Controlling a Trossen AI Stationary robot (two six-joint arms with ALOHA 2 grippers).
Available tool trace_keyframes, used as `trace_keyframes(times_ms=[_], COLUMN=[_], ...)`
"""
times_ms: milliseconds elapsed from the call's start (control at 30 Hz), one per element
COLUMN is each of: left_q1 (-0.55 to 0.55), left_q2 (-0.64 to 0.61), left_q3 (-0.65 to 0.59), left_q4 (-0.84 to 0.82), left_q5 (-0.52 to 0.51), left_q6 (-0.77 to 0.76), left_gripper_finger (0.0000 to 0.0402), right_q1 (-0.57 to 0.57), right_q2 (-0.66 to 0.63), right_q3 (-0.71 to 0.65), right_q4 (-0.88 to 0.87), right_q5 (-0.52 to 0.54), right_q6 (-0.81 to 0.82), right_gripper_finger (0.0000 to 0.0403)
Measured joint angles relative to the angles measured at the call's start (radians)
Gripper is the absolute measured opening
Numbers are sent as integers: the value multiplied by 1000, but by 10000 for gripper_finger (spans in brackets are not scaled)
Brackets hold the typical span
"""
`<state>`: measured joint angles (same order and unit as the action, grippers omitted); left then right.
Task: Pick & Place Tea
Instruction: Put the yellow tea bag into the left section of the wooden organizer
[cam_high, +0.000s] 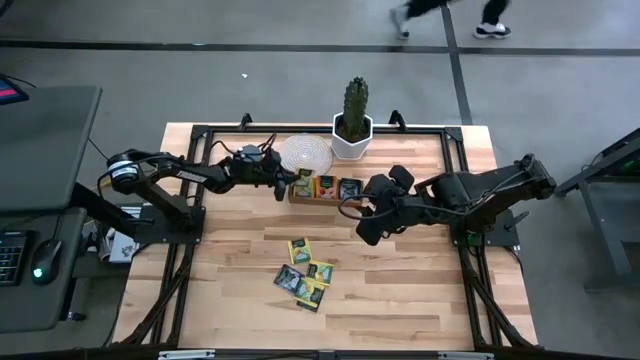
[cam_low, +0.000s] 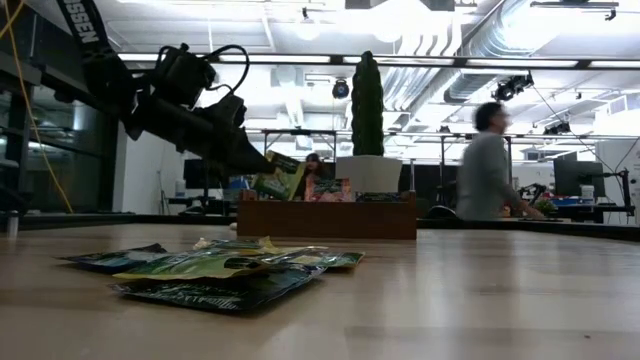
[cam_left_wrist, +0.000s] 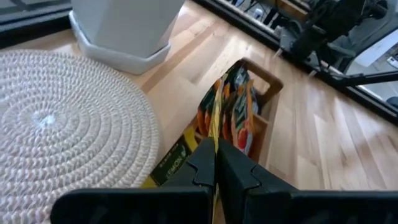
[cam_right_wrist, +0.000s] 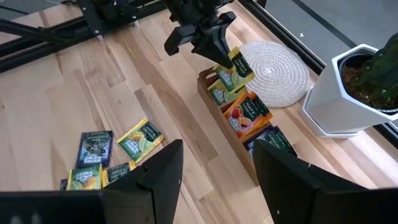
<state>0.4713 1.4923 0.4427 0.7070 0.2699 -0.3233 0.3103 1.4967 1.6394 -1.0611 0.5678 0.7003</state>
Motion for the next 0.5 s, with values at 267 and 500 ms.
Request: trace_keyframes(times_ms=[267, 500], left_q1=[0, 0], left_q2=[1, 1], left_q3=[0, 0], left_q4=[1, 1], left_q5=[-11, -10], left_q6=[4, 4], left_gripper_finger=[1, 62], right_q1=[0, 0], right_q2=[0, 0], right_q3=[0, 0], right_q4=[0, 0], right_q5=[-1, -1], right_q6=[7, 7], right_gripper_finger=[191, 191])
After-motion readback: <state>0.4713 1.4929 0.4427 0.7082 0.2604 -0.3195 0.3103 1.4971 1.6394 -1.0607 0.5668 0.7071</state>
